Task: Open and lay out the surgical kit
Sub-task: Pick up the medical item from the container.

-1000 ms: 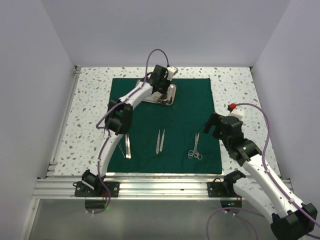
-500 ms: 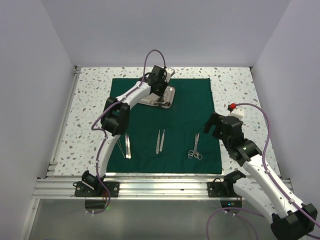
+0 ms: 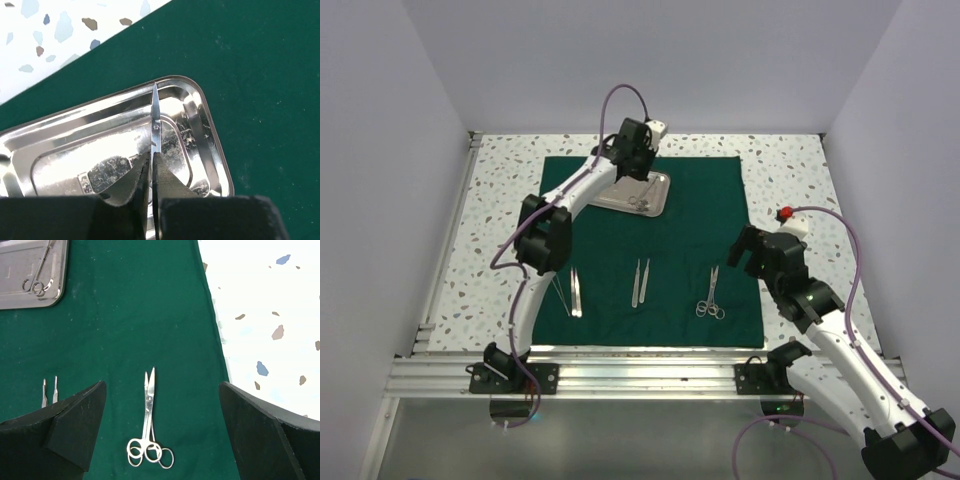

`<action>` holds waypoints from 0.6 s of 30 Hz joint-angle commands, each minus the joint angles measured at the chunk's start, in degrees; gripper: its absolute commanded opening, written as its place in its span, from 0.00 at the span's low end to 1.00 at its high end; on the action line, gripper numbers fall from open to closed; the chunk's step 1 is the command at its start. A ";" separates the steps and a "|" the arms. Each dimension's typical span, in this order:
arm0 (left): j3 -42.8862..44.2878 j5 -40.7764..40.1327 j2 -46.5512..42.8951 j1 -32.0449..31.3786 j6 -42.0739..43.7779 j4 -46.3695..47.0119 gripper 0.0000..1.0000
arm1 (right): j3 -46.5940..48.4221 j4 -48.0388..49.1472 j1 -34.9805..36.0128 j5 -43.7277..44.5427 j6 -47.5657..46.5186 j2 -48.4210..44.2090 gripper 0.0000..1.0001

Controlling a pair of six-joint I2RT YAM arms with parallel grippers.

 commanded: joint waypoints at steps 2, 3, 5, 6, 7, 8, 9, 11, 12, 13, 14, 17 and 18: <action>-5.95 -0.42 -4.48 0.30 0.33 0.97 0.19 | 0.13 1.56 0.18 -0.78 -0.72 -0.56 0.98; -7.90 -0.33 -5.18 0.30 0.68 3.32 0.32 | 0.22 1.48 0.09 -0.86 -0.72 -0.47 0.99; -11.76 0.11 -5.19 0.21 0.86 5.28 0.39 | 0.13 1.65 0.09 -0.95 -0.72 -0.29 0.98; -12.39 0.20 -4.67 0.21 1.21 6.33 0.42 | 0.13 1.65 0.09 -0.95 -0.72 -0.12 0.98; -12.66 0.11 -4.14 0.13 1.38 6.68 0.43 | 0.13 1.65 0.18 -0.95 -0.72 -0.12 0.98; -12.66 0.02 -3.61 -0.05 1.56 7.12 0.44 | 0.13 1.65 0.09 -0.87 -0.72 -0.12 0.98; -12.66 -0.15 -2.48 -0.05 1.65 8.17 0.44 | 0.13 1.65 0.09 -0.95 -0.72 -0.12 0.98; -11.62 -0.42 -1.42 -0.22 1.65 9.14 0.43 | 0.22 1.74 0.18 -0.87 -0.72 0.06 0.98; -11.61 -0.68 -0.80 -0.40 1.65 10.98 0.44 | 0.05 1.83 0.18 -0.78 -0.72 0.14 0.98; -11.61 -1.11 -0.62 -0.75 2.95 11.95 0.43 | 0.13 1.83 0.18 -0.69 -0.72 0.14 0.98; -11.52 -1.47 -0.27 -0.84 3.49 13.88 0.44 | 0.13 1.83 0.18 -0.60 -0.81 0.32 0.99; -9.34 -1.56 1.13 -1.28 3.85 15.04 0.45 | 0.13 1.83 0.09 -0.34 -0.72 0.50 0.98; -8.37 -1.65 2.53 -1.28 3.93 14.78 0.45 | 0.22 1.83 0.09 -0.25 -0.72 0.58 0.99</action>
